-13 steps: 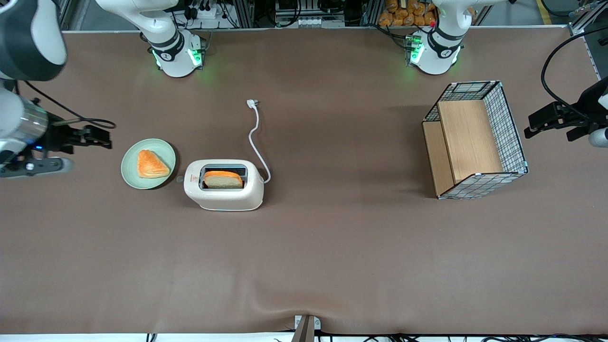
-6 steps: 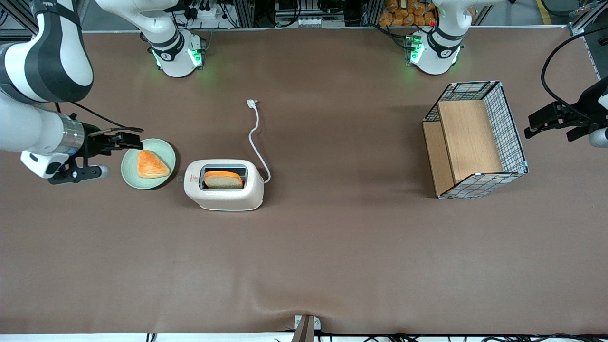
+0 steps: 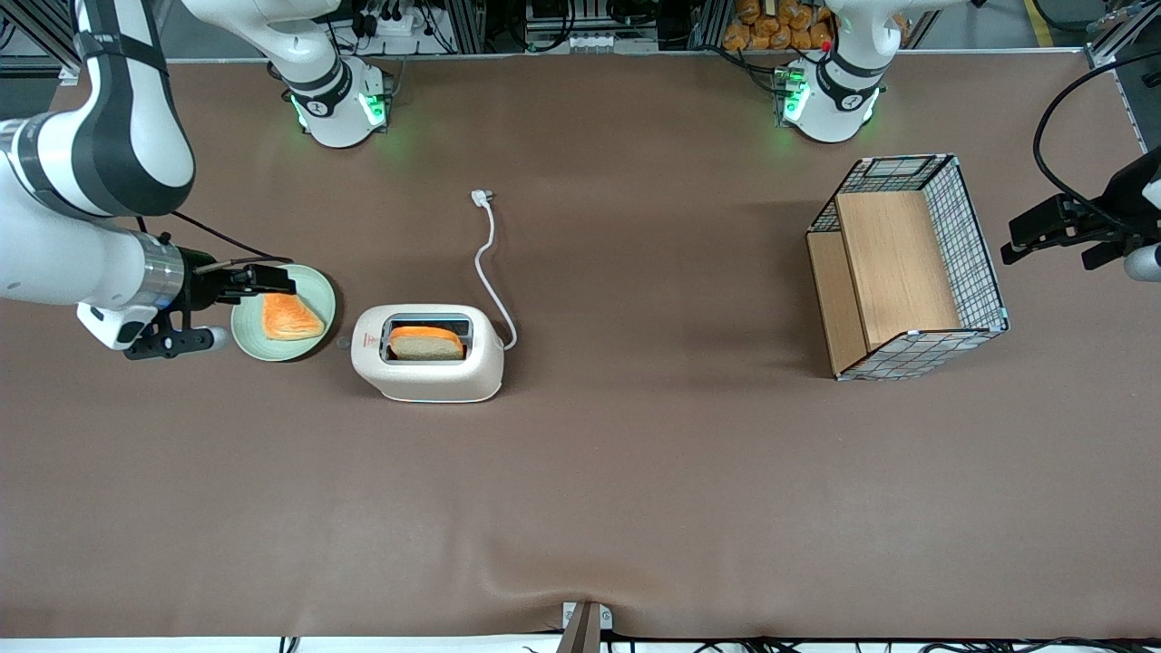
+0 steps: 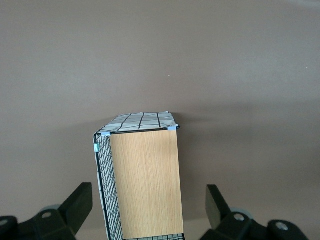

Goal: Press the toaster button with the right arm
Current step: 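Lower the right gripper onto the toaster lever beside the plate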

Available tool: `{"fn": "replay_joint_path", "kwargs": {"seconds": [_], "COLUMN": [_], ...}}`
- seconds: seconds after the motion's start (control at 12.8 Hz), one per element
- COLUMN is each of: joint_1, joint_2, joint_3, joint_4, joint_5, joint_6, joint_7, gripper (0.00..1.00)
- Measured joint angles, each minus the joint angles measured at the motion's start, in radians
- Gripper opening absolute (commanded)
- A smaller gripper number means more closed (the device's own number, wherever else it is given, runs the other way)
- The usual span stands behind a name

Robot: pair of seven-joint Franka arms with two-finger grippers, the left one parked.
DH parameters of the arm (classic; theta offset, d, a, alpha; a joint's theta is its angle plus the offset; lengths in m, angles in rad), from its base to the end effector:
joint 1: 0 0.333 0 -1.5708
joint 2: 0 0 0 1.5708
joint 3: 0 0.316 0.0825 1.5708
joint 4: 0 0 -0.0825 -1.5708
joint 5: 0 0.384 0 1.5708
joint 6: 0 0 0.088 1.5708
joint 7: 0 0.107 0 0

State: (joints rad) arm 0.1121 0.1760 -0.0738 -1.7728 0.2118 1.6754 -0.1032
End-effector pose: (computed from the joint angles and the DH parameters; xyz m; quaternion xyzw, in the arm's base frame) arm 0.5792 0.0447 0.4399 -0.9851 -0.0442 0.1320 0.1005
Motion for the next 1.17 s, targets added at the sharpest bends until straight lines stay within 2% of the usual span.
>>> {"fn": "replay_joint_path", "kwargs": {"seconds": [0.23,0.31,0.55,0.7,1.17], "joint_1": [-0.001,-0.001,-0.006,-0.021,-0.025], "joint_2": [0.023,0.03,0.061,0.094,0.166], "joint_3": [-0.001,-0.001,-0.001,-0.001,0.001], "joint_4": [-0.001,-0.002,-0.003,-0.004,-0.004], "joint_5": [0.001,0.008,0.073,0.118,0.166], "joint_6": [0.01,0.011,0.012,0.018,0.105], "joint_7": [0.0,0.0,-0.011,-0.03,-0.113], "gripper": [0.72,0.56,0.0,0.0,0.0]}}
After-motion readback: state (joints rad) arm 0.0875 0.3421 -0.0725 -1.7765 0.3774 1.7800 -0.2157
